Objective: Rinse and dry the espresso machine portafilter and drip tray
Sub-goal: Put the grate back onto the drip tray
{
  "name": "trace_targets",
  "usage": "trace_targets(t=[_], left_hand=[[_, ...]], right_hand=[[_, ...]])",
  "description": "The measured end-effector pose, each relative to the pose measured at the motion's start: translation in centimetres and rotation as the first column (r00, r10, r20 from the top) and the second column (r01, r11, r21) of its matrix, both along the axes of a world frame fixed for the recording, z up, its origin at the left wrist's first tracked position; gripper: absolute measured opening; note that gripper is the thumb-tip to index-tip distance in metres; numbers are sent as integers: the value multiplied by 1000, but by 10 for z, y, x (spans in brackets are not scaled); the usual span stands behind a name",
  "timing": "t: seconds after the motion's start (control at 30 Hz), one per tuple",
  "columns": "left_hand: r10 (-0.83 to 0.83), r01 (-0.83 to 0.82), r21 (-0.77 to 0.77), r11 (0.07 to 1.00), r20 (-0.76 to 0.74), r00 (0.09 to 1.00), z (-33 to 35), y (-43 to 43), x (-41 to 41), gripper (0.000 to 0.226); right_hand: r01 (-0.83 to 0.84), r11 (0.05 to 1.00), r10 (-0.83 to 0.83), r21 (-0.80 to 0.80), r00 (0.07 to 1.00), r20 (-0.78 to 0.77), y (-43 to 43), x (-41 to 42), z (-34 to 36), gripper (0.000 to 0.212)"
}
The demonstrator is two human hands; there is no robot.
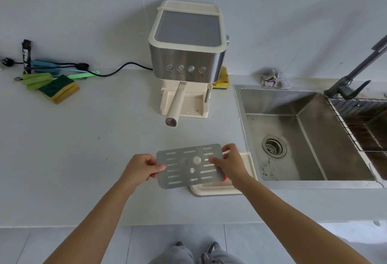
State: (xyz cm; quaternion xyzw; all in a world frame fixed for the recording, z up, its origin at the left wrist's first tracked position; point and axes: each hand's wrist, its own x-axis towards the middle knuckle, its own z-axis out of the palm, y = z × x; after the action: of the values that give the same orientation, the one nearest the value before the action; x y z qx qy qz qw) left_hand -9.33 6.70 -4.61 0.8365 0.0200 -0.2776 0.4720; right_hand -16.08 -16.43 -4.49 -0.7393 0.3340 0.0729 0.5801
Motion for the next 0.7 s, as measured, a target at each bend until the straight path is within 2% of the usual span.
trace_targets(t=[0.13,0.27,0.43,0.53,0.7], left_hand=[[-78,78,12,997,-17,997,-11,-45,-15,22],[-81,83,55,995,-25,996,-20,-75,-21,32],[-102,98,144,985,24,994,-26,-89,-26,35],[-170,147,228,962,86,982,-27,-90,-26,37],[-240,183,322,929,145,960,-29,-93,-23,36]], right_hand=[[74,997,-74,8,996,-44,-39,-22,-6,35],[70,995,-77,-77,993,-85,-66,-33,-13,35],[-17,981,-11,-192,990,-142,-80,-31,-24,35],[-81,961,32,-263,982,-186,-84,-28,-29,35],[-140,939,67,-313,970,-234,-90,-28,-36,37]])
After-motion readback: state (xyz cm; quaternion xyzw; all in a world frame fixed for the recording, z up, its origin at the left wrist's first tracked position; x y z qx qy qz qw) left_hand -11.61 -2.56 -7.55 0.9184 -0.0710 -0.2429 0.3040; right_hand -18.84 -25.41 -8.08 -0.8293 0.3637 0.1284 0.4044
